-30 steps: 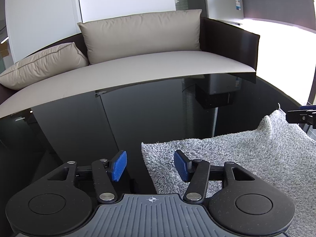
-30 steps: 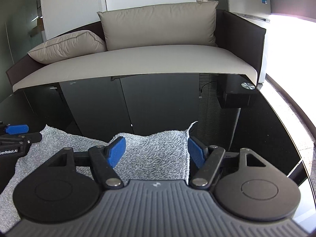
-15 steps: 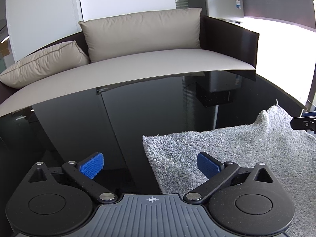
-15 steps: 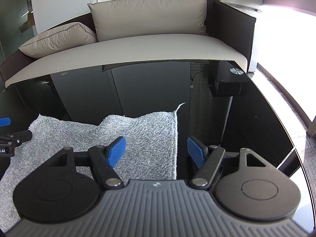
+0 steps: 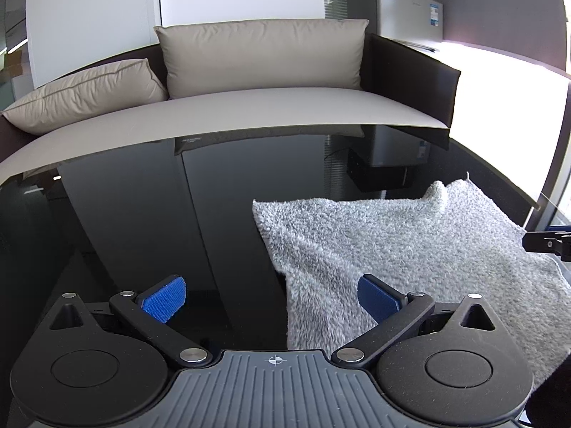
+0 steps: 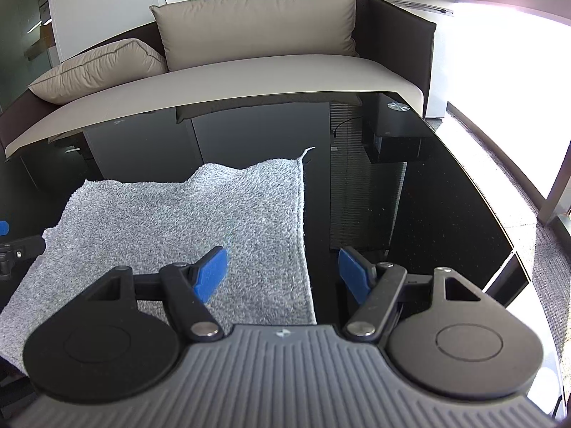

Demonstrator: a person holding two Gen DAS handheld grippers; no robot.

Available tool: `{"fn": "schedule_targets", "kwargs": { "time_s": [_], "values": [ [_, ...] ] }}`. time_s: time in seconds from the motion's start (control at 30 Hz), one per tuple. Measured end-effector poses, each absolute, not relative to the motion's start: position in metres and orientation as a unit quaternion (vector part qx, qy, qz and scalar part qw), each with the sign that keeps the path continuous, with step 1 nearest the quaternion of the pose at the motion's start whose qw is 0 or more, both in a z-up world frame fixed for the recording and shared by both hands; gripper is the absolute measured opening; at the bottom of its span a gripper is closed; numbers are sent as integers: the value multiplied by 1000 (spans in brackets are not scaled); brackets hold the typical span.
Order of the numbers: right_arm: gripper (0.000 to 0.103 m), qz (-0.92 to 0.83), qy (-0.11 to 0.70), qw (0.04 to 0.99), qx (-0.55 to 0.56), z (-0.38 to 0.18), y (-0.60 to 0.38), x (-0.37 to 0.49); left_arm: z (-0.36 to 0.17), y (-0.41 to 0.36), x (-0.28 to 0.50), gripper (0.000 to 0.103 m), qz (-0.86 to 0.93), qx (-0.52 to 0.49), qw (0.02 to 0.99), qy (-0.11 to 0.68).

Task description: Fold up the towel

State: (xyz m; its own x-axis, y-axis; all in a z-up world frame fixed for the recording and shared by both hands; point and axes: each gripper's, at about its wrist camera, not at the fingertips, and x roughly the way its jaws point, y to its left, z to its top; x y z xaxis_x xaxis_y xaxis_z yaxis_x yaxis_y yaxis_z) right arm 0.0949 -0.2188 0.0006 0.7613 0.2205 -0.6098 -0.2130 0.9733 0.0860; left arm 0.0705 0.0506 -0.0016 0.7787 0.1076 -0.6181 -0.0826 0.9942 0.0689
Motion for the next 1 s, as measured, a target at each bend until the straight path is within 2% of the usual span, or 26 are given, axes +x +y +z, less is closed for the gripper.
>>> {"fn": "schedule_targets", "kwargs": {
  "time_s": [0.4,0.73,0.83,1.0],
  "values": [
    [72,94,337,937,24,-3,-240,32,-2,55,-1,102,48,4,941,335],
    [72,85,341,936,29,-3,-246,0,-7,48,-27,101,43,6,939,340],
    [72,84,346,934,25,-5,-245,-2,-7,45,-30,99,42,5,940,339],
    [69,75,351,933,23,-7,-247,-2,-10,43,-32,88,40,3,939,343]
  ]
}}
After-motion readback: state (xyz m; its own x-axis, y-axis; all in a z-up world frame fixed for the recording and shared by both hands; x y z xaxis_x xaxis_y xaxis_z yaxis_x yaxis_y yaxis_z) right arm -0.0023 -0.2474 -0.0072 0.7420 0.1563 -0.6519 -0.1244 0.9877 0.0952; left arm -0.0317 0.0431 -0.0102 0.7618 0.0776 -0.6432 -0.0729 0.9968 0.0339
